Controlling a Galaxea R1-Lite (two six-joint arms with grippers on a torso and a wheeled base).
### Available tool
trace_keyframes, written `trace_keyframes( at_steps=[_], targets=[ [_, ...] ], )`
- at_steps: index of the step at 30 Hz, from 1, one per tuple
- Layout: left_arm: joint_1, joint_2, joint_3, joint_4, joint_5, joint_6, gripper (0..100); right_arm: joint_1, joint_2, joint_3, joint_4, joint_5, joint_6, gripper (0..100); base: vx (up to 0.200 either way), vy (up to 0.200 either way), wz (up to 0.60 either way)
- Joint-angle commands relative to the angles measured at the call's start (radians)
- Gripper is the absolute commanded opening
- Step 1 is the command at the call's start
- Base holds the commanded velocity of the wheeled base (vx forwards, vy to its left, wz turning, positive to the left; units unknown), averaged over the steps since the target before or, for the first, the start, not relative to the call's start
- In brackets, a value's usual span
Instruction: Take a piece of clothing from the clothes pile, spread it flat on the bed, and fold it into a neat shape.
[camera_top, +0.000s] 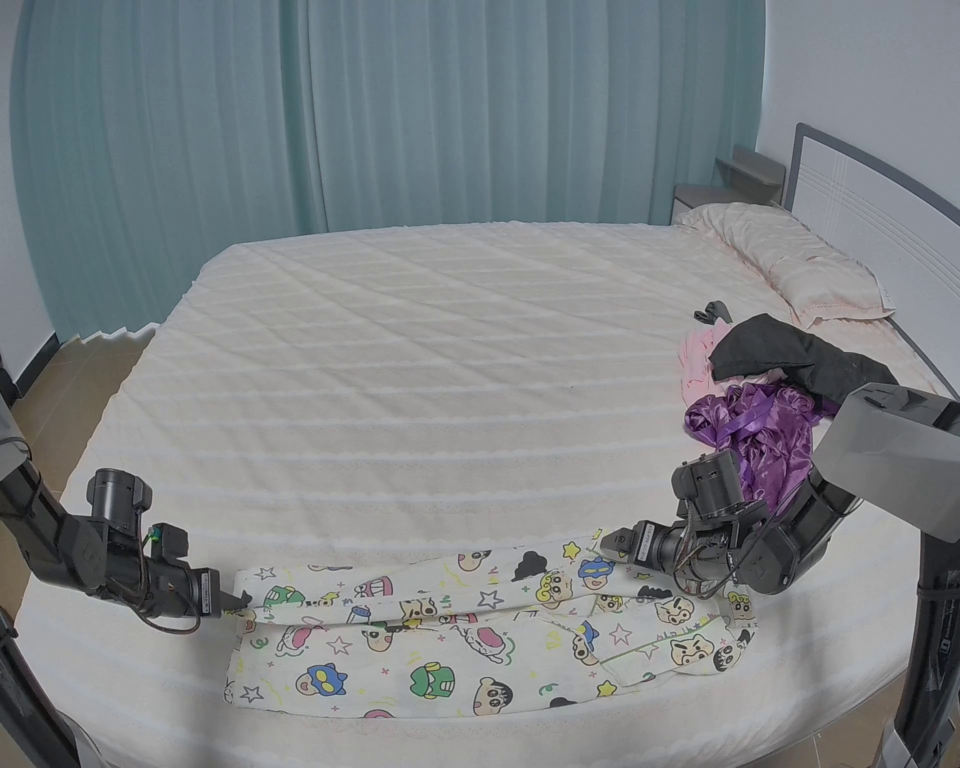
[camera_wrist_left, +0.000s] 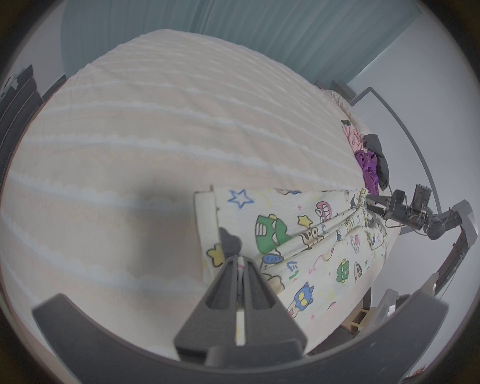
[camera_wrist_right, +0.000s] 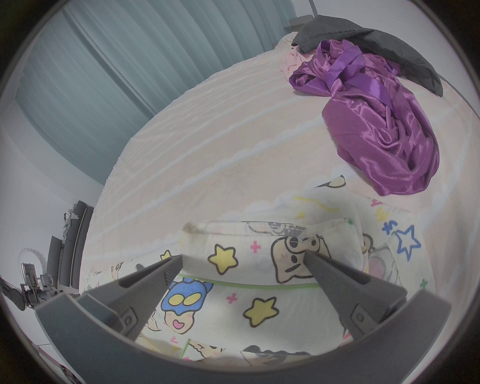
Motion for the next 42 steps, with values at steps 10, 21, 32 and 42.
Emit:
trace_keyframes(
  at_steps=[10,21,32,42],
  targets=[
    [0.033,0.053,0.108,-0.083,-0.028,0.031,100,0.003,-0.001,0.002,-0.001,0.000,0.001,100,0.000,0.000,0.00],
    [0.097,0.014,0.111,-0.189,-0.054,-0.136,100,0.002,-0.003,0.002,-0.002,0.000,0.002,100,0.000,0.000,0.00],
    [0.016,0.086,-0.052,-0.189,-0.091,-0.448,100,0.002,-0.003,0.001,-0.002,0.000,0.008,100,0.000,0.000,0.00],
    [0.007,0.165,-0.053,-0.189,-0.048,-0.331,100,0.000,-0.001,0.001,-0.002,0.000,0.008,100,0.000,0.000,0.00]
  ],
)
